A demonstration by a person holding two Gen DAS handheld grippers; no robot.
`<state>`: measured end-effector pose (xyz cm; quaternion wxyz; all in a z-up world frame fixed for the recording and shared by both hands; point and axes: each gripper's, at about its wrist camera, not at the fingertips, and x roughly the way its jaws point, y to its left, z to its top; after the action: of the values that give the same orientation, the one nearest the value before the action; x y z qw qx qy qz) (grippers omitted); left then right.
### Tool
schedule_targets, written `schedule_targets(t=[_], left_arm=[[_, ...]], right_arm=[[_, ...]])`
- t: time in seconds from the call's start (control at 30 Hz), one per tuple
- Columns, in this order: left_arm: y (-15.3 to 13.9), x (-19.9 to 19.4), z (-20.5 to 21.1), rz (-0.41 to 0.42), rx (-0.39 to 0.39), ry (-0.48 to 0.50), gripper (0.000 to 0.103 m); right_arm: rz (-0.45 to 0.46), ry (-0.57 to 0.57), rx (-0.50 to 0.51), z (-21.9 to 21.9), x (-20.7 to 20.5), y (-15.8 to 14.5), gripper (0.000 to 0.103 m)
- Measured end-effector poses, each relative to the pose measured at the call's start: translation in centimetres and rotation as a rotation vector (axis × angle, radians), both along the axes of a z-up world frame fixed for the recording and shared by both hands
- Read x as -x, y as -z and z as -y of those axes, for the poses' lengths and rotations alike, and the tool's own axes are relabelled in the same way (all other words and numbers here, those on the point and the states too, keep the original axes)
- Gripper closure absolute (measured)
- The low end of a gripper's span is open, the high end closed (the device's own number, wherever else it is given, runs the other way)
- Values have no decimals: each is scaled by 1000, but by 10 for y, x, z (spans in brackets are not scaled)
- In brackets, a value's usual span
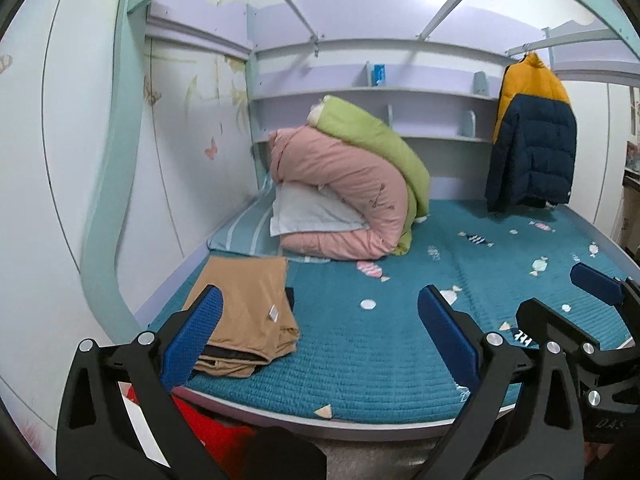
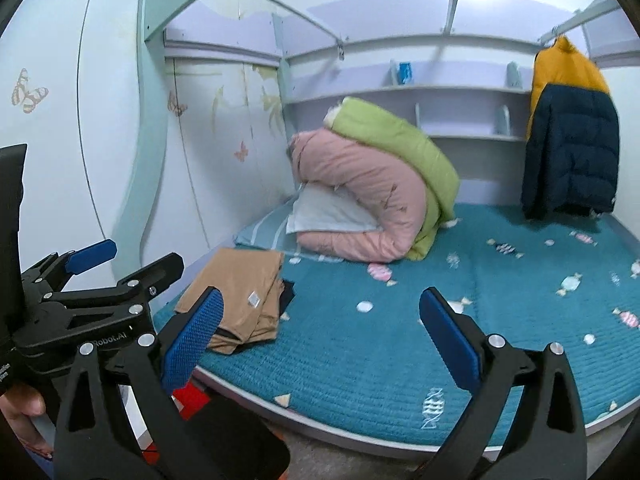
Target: Fold large clothes
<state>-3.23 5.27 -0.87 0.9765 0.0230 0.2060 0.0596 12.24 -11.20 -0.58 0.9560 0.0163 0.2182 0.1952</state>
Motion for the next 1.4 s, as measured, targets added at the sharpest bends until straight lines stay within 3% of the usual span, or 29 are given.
schedule_targets(t=[0.67, 1.4], left_arm=[[-31, 39, 22, 158, -4, 24, 5], [-31, 42, 16, 178, -2, 17, 5]], right_arm=[[177, 103, 11, 16, 32, -29, 8], [185, 104, 3, 17, 34, -30, 8]])
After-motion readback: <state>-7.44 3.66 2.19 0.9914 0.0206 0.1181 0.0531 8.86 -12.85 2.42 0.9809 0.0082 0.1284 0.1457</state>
